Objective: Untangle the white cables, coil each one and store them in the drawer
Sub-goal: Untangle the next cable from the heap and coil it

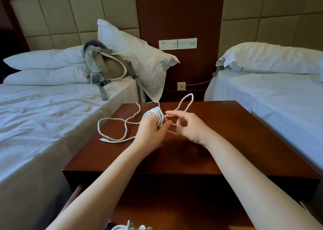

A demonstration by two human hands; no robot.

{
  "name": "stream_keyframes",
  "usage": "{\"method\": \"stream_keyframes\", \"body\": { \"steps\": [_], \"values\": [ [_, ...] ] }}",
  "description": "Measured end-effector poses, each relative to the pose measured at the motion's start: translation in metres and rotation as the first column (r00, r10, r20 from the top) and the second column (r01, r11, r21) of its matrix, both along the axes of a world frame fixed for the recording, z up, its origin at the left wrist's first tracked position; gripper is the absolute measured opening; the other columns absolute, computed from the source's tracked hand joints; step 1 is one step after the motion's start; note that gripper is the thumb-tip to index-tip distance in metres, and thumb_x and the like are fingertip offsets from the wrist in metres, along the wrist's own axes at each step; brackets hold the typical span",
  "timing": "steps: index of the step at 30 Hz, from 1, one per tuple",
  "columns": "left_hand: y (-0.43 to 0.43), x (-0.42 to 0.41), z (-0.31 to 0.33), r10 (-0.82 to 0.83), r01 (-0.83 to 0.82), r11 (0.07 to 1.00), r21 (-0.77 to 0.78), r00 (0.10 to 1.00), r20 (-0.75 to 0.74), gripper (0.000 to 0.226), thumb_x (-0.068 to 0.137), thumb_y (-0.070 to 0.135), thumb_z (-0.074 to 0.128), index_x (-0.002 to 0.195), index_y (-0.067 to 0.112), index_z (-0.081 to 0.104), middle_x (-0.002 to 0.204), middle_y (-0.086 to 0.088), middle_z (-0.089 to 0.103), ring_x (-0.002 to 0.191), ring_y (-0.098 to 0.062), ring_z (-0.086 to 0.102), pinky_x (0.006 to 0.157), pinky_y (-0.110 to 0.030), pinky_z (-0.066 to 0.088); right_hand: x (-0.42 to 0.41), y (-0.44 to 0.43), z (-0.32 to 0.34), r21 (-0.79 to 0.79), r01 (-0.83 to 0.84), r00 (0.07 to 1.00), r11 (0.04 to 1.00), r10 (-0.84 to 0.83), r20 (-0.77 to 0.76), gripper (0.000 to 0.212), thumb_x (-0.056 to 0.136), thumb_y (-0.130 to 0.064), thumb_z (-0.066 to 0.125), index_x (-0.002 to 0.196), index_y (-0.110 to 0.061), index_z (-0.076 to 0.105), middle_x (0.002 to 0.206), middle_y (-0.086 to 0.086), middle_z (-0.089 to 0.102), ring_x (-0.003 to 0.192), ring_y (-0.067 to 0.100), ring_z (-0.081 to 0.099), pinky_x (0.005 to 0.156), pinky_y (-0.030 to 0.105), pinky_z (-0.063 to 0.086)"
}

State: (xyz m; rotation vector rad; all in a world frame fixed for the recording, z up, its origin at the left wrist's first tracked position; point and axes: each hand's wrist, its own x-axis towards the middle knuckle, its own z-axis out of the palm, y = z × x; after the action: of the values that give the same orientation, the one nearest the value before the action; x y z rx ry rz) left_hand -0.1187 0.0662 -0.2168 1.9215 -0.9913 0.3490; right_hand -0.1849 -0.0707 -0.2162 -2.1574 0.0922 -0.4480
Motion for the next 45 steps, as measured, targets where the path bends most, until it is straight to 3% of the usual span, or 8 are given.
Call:
{"method": "stream_keyframes", "body": {
  "steps": [5, 10, 15, 21, 26, 31, 36, 45],
  "values": [
    [-0.007, -0.003, -0.004, 0.016, -0.016, 1.0, 0.007, 1.0, -0.011, 0.016, 0.087, 0.014, 0.064, 0.077, 0.002, 0.064, 0.063, 0.0, 0.054, 0.059, -0.009, 0.051, 0.057, -0.011, 0.04, 0.005, 0.001, -0.004, -0.234, 0.206, 0.979, 0.95, -0.197, 0.06, 0.057, 0.083, -0.007, 0.06, 0.131, -0.023, 0.036, 0.074, -0.002, 0.046, 0.065, 0.013, 0.047, 0.063, 0.034, 0.047],
    [-0.009, -0.001, 0.0, 0.098, -0.102, 0.993, -0.057, 0.993, -0.069, 0.018, 0.088, 0.018, 0.062, 0.077, 0.004, 0.061, 0.063, 0.002, 0.05, 0.057, -0.006, 0.045, 0.055, -0.007, 0.037, 0.003, 0.006, -0.006, -0.314, 0.366, 0.913, 0.876, -0.272, 0.305, 0.043, 0.084, -0.006, 0.061, 0.117, -0.018, 0.037, 0.071, -0.009, 0.043, 0.062, 0.01, 0.049, 0.053, 0.021, 0.041],
    [-0.006, 0.004, 0.002, 0.105, -0.116, 0.991, -0.072, 0.984, -0.142, 0.025, 0.09, 0.019, 0.06, 0.076, -0.001, 0.062, 0.058, -0.003, 0.049, 0.053, -0.008, 0.043, 0.05, -0.008, 0.037, 0.006, 0.002, -0.006, -0.315, 0.436, 0.884, 0.843, -0.335, 0.325, 0.009, 0.088, -0.018, 0.061, 0.082, -0.022, 0.055, 0.068, -0.007, 0.057, 0.061, 0.008, 0.053, 0.055, 0.019, 0.037],
    [-0.004, 0.009, 0.0, -0.046, -0.047, 0.973, -0.227, 0.919, -0.391, 0.036, 0.094, 0.02, 0.054, 0.06, 0.009, 0.051, 0.049, -0.003, 0.046, 0.042, -0.01, 0.039, 0.045, -0.021, 0.035, 0.006, 0.004, -0.001, 0.052, 0.211, 0.953, 0.976, -0.218, 0.211, 0.018, 0.093, -0.023, 0.056, 0.08, -0.014, 0.066, 0.076, -0.004, 0.064, 0.075, 0.01, 0.058, 0.071, 0.023, 0.046],
    [-0.006, 0.012, 0.0, -0.203, 0.04, 0.954, -0.298, 0.819, -0.537, 0.029, 0.096, 0.019, 0.052, 0.068, 0.008, 0.053, 0.048, 0.001, 0.047, 0.042, -0.009, 0.041, 0.037, -0.015, 0.031, 0.005, 0.006, 0.003, 0.354, 0.008, 0.98, 0.935, -0.077, 0.182, 0.027, 0.097, -0.016, 0.047, 0.076, -0.008, 0.061, 0.075, 0.002, 0.061, 0.084, 0.015, 0.057, 0.09, 0.035, 0.046],
    [-0.002, 0.018, 0.0, -0.175, 0.047, 0.967, -0.251, 0.837, -0.518, 0.033, 0.094, 0.019, 0.055, 0.064, 0.006, 0.051, 0.042, 0.003, 0.045, 0.036, -0.007, 0.038, 0.035, -0.014, 0.03, 0.001, 0.007, 0.004, 0.226, 0.084, 0.978, 0.971, -0.124, 0.17, 0.032, 0.098, -0.024, 0.046, 0.071, -0.012, 0.057, 0.057, -0.007, 0.052, 0.06, 0.005, 0.051, 0.065, 0.022, 0.044],
    [0.002, 0.018, 0.004, -0.166, 0.073, 0.976, -0.207, 0.864, -0.475, 0.03, 0.093, 0.02, 0.056, 0.074, -0.003, 0.059, 0.047, -0.002, 0.047, 0.035, -0.004, 0.038, 0.036, -0.013, 0.032, -0.002, -0.006, 0.005, 0.146, 0.124, 0.975, 0.982, -0.148, 0.167, 0.005, 0.086, -0.019, 0.065, 0.082, -0.016, 0.063, 0.067, 0.005, 0.06, 0.065, 0.013, 0.055, 0.068, 0.028, 0.046],
    [0.0, 0.014, 0.003, -0.177, 0.086, 0.973, -0.216, 0.877, -0.448, 0.026, 0.09, 0.012, 0.058, 0.067, 0.0, 0.056, 0.046, 0.0, 0.046, 0.037, -0.005, 0.039, 0.04, -0.016, 0.034, 0.003, -0.008, -0.001, -0.006, 0.282, 0.948, 0.959, -0.277, 0.156, 0.026, 0.089, -0.036, 0.062, 0.079, -0.012, 0.067, 0.074, 0.002, 0.063, 0.072, 0.012, 0.056, 0.065, 0.026, 0.045]
  ]
}}
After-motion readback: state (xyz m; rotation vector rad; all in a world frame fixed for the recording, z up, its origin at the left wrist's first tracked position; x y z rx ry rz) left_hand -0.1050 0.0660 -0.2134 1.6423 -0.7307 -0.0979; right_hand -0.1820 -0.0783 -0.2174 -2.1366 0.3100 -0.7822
